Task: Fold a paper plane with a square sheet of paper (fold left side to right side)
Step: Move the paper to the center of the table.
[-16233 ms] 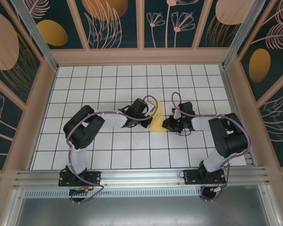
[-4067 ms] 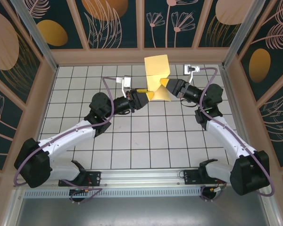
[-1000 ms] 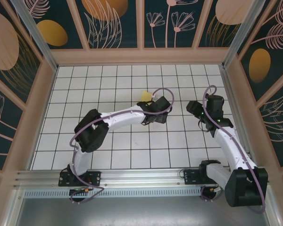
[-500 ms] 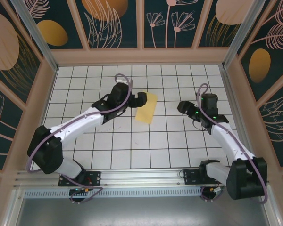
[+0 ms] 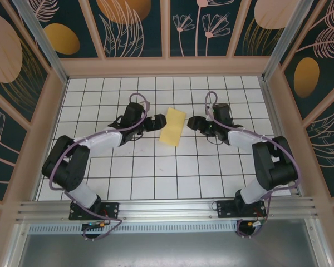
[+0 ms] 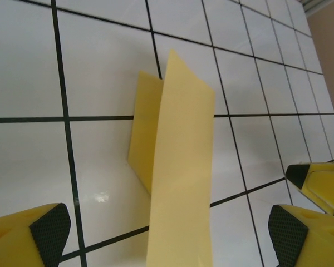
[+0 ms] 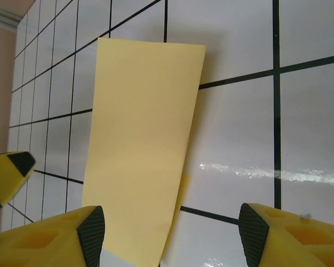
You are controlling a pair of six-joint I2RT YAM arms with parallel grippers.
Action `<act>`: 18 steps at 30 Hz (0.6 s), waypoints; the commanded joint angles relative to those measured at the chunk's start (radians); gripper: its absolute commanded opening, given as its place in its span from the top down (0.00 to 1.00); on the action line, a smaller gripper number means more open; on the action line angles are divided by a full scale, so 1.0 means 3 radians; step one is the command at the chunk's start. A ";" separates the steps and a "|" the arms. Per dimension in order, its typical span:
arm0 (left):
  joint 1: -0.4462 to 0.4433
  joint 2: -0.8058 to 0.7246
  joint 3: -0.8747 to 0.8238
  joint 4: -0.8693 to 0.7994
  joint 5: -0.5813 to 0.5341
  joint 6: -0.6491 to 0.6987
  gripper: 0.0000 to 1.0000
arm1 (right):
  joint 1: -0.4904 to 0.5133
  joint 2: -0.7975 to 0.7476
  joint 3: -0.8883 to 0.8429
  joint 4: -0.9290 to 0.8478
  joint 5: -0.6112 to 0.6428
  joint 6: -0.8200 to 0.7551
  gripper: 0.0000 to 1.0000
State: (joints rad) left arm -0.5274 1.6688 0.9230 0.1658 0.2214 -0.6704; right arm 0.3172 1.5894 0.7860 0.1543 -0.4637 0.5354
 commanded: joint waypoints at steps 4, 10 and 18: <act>0.0005 0.0588 0.0487 0.0037 0.0272 0.0056 0.11 | 0.0012 0.0491 0.0347 0.0492 -0.0177 0.0128 0.34; 0.0007 0.0862 0.0614 0.0174 0.0577 -0.0020 0.23 | 0.0013 0.0502 0.0308 0.0471 -0.0208 0.0102 0.34; 0.0005 0.1024 0.0655 0.0173 0.0566 -0.0111 0.59 | 0.0014 0.0250 0.0121 0.0415 -0.0229 0.0063 0.34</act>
State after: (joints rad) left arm -0.5262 1.9667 1.1053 0.1909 0.3836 -0.6983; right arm 0.3172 1.7218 0.8452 0.2615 -0.5087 0.5598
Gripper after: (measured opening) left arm 0.438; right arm 0.660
